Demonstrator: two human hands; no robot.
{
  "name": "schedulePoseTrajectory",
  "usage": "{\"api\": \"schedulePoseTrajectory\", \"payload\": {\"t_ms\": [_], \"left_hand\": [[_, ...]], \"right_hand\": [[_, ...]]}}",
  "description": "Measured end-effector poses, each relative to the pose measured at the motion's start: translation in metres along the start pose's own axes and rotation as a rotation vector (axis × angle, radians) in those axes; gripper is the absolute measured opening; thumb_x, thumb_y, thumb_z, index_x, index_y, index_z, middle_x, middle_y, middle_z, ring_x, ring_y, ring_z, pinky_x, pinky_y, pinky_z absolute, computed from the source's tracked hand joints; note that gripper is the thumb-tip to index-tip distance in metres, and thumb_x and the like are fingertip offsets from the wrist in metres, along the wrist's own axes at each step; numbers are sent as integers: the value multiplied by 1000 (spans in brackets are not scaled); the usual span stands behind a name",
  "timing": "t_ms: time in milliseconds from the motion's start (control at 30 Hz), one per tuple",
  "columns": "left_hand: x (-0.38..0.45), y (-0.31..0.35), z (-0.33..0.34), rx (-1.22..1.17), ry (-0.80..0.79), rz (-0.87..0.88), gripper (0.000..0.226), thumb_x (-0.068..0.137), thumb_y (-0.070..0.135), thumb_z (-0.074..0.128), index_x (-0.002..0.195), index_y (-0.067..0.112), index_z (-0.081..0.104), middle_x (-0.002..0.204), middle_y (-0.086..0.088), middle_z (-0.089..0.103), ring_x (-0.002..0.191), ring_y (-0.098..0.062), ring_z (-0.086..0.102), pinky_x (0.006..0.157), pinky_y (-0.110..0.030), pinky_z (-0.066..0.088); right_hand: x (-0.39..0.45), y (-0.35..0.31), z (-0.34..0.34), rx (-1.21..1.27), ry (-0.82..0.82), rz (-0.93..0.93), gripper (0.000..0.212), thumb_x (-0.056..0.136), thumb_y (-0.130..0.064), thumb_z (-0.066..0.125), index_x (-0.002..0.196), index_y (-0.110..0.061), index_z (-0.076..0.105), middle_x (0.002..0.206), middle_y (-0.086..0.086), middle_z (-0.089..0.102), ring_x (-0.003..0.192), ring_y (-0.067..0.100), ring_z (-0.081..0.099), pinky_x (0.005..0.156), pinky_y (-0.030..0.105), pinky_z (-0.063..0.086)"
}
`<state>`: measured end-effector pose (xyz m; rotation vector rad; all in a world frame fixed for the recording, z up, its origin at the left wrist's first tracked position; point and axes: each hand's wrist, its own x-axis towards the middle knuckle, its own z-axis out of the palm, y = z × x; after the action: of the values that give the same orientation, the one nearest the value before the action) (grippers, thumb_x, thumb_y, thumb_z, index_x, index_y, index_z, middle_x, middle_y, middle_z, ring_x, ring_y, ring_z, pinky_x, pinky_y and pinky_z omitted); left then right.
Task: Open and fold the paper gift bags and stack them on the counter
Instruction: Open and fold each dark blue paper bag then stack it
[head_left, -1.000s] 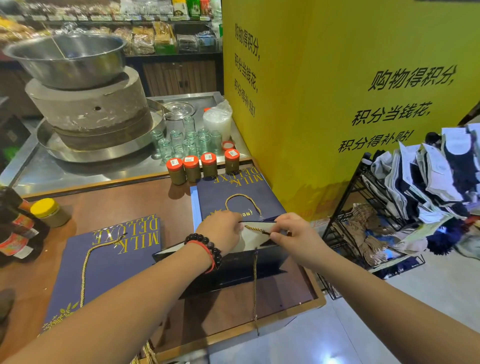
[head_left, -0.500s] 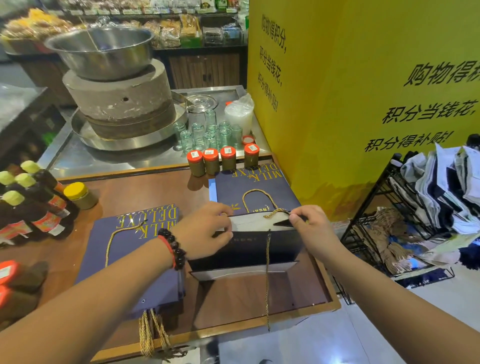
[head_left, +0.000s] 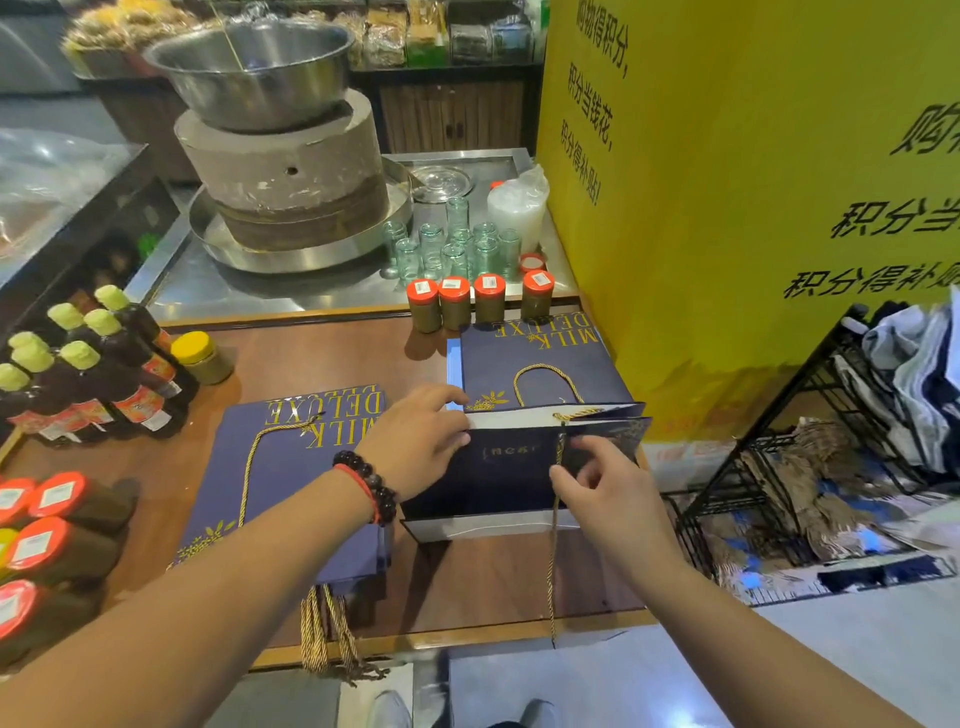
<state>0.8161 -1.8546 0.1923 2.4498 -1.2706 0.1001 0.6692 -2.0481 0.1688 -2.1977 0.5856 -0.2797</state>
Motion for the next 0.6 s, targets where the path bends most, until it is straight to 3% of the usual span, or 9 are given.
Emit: {"api": "schedulePoseTrajectory", "payload": {"t_ms": [100, 167, 267, 333, 433, 500, 600], "left_hand": [[0, 0, 0, 5, 12, -17, 6, 83, 9, 71, 89, 8, 73, 115, -11, 62, 103, -35, 59, 84, -46, 53], [0, 1, 1, 12, 22, -30, 7, 83, 9, 70, 89, 8, 73, 115, -12, 62, 104, -36, 59, 85, -46, 52], [1, 0, 2, 31, 14, -57, 9, 86, 10, 67, 91, 5, 73, 118, -13, 61, 108, -35, 56, 90, -45, 50], [1, -3, 3, 30, 11, -68, 10, 87, 9, 66, 92, 4, 72, 118, -13, 61, 108, -35, 55, 91, -44, 47], [2, -3, 3, 37, 7, -66, 10, 87, 8, 66, 93, 3, 72, 115, -13, 61, 104, -35, 57, 88, -43, 47], [4, -1, 3, 46, 14, -63, 8, 84, 5, 68, 90, 3, 73, 113, -14, 63, 99, -38, 59, 85, -45, 49], [5, -1, 4, 47, 14, -53, 6, 81, 1, 70, 87, 2, 72, 110, -16, 64, 96, -40, 60, 84, -46, 49]], "right_hand": [[11, 16, 14, 73, -150, 94, 5, 90, -32, 63, 87, -30, 67, 79, -9, 68, 76, 4, 60, 60, 9, 41], [13, 35, 23, 68, -217, 147, 14, 93, -27, 62, 79, -27, 65, 78, -6, 68, 74, 5, 59, 58, 8, 40], [3, 74, 27, 12, -248, 279, 5, 93, -17, 63, 93, -19, 68, 90, 3, 69, 84, 14, 64, 71, 17, 48], [-9, 100, 24, -58, -240, 331, 11, 91, -14, 64, 98, -12, 72, 96, 7, 71, 90, 19, 65, 78, 24, 48], [-28, 134, 13, -219, -285, 425, 17, 90, -20, 60, 75, -19, 67, 73, 0, 65, 71, 18, 62, 60, 26, 46], [-39, 163, 8, -231, -261, 526, 29, 88, -20, 59, 60, -19, 61, 62, 1, 62, 63, 22, 61, 63, 36, 55], [-58, 191, 2, -150, -224, 669, 24, 90, -12, 59, 67, -9, 64, 67, 10, 63, 56, 22, 59, 59, 33, 54]]}}
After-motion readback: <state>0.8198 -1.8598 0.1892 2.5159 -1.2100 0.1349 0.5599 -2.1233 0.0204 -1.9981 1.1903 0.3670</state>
